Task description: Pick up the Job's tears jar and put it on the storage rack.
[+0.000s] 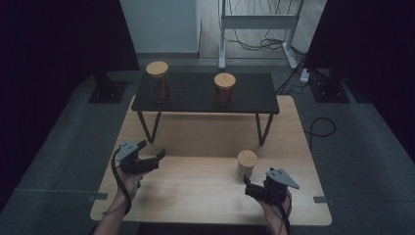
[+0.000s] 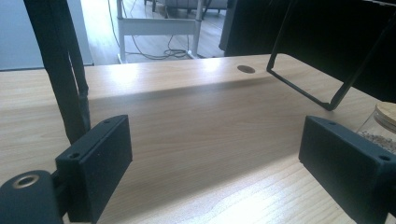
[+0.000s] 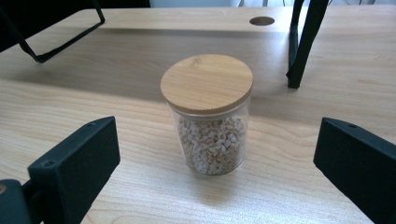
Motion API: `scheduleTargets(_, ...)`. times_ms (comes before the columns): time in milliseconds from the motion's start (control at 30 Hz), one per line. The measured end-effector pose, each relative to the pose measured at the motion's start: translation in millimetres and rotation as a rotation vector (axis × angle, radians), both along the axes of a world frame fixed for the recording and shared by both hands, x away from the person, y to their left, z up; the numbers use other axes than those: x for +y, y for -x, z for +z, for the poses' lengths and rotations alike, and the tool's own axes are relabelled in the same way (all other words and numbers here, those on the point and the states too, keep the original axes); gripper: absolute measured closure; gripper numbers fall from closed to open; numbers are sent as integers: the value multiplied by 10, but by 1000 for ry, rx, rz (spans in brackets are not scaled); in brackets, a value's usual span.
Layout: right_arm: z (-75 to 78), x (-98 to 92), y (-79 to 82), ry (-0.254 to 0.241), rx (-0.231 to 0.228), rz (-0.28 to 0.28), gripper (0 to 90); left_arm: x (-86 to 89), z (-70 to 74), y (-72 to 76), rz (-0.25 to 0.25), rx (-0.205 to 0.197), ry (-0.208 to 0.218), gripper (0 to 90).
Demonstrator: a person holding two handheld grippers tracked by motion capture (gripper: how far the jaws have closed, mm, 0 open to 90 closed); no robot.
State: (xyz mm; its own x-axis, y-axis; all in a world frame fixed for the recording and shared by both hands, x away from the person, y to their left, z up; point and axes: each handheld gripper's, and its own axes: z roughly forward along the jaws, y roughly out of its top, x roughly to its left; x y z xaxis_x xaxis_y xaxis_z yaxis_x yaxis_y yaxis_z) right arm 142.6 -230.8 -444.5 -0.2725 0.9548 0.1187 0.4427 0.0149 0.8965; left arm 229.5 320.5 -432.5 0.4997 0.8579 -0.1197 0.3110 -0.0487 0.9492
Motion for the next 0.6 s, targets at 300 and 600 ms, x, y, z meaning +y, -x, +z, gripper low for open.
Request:
scheduleTargets(300,-34,6,-79,15,39,10,0,-22,-5,-9,-3,3,-8,91)
scheduleTargets(600,-44,35,-100,24,47,23,0,-22,-10,-9,-2,3,-12,91)
